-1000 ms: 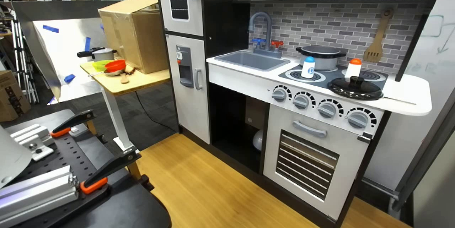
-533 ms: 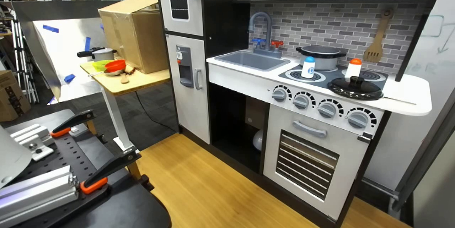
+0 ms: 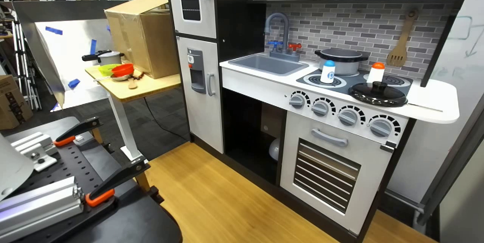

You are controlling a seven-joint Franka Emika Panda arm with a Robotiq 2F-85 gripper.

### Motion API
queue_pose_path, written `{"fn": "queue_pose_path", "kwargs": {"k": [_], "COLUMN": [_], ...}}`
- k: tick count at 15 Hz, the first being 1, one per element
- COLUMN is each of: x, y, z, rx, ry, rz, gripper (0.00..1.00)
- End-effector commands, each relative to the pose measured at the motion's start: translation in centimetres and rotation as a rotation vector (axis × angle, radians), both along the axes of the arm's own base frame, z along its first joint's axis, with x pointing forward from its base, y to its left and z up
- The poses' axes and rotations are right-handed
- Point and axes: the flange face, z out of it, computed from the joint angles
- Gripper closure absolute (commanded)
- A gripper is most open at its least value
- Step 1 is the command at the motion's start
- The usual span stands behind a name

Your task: Close the open drawer and then open it again.

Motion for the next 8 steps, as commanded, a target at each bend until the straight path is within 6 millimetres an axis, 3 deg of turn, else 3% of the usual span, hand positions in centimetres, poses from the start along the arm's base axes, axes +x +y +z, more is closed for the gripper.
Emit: {"fn": "queue_pose_path", "kwargs": {"k": [1, 2, 4, 8], "x": [0.41, 0.41, 0.32, 0.08], "y": [-0.02, -0.3, -0.33, -0.29], "z": [-0.1, -0.1, -0.13, -0.04], "rx": [-0.012, -0.014, -0.015, -0.013], "ry": [0.014, 0.017, 0.018, 0.014], "rz": [-0.014, -0.02, -0.022, -0.019], "gripper": [0.62, 0.66, 0.59, 0.59]}}
